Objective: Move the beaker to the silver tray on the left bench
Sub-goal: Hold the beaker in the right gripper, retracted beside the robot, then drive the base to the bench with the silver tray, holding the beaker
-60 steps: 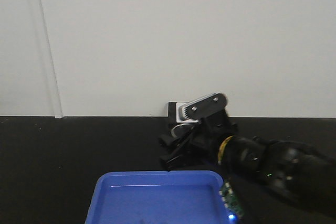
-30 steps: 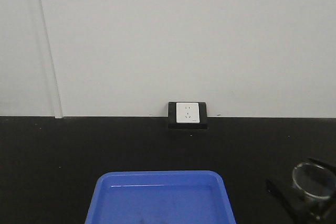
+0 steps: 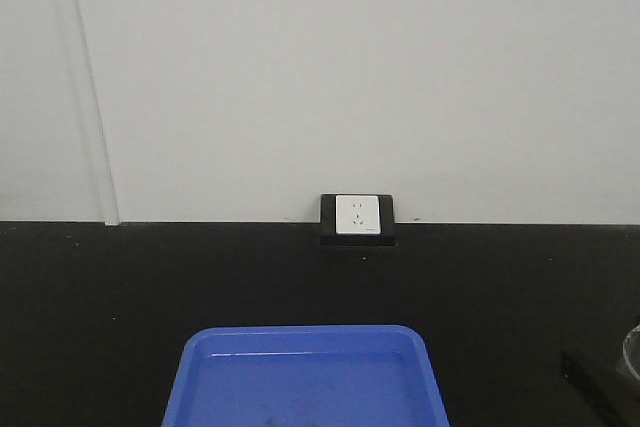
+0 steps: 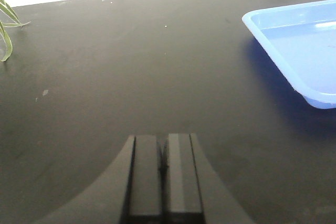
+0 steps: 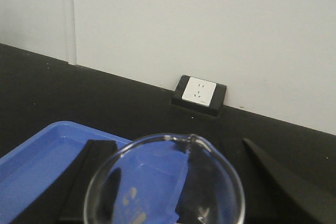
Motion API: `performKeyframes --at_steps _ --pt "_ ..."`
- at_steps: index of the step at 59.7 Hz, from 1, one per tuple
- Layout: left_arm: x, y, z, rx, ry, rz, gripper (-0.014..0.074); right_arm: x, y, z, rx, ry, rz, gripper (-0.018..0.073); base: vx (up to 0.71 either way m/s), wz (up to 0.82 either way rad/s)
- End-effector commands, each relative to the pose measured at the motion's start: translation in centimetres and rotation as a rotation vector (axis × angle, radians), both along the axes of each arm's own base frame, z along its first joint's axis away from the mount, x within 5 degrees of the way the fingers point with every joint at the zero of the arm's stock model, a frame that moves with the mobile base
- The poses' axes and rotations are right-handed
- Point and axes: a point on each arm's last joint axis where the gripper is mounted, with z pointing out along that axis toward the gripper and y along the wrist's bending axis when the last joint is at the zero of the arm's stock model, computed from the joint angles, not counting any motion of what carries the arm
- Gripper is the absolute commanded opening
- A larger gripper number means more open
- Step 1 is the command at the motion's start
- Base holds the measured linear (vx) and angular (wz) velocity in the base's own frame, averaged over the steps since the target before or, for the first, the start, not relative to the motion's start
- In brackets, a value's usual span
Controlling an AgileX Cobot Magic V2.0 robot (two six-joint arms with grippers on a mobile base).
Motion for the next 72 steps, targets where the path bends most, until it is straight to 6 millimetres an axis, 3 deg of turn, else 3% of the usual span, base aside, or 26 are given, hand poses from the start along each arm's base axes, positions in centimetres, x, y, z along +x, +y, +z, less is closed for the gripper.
performKeyframes --at_steps 1,72 --pt "0.18 -0.08 0.02 -0.005 -0.062 -0.010 0.0001 -0.17 0.27 1.40 0.003 -0.075 0.038 -0.0011 0.00 0.00" --pt "0.18 -0.08 0.02 -0.005 -0.062 -0.010 0.0001 -0.17 0.27 1.40 0.003 -0.075 0.038 -0.0011 -0.07 0.01"
